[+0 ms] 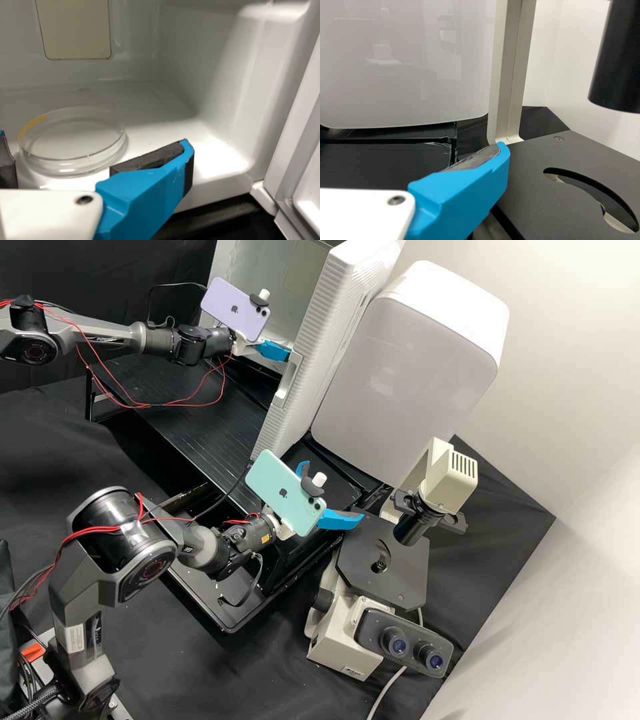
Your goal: Take the petri dish out of the incubator
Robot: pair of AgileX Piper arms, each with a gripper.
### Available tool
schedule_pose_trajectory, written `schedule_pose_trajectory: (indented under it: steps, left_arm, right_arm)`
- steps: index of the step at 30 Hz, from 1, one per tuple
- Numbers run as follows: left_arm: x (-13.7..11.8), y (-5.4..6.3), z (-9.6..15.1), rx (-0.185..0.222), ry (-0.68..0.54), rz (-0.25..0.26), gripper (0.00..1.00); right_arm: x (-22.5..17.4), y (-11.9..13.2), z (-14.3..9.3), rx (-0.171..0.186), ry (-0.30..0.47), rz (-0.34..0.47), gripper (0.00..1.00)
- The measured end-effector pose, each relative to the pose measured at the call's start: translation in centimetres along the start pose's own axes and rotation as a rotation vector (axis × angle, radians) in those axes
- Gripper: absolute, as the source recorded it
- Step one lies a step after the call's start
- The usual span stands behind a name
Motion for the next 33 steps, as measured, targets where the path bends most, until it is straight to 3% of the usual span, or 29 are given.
schedule_pose_trajectory:
  steps: [24,33]
  left_arm:
    - [1.3,0.4,-0.6,-0.022,0.050,0.048,1.00]
    - [1.7,-0.8,-0.7,0.003,0.074,0.035,1.00]
  right_arm:
    - [0.0,0.0,0.0,0.000,0.000,0.000,1.00]
    - [0.0,0.0,0.0,0.000,0.000,0.000,1.00]
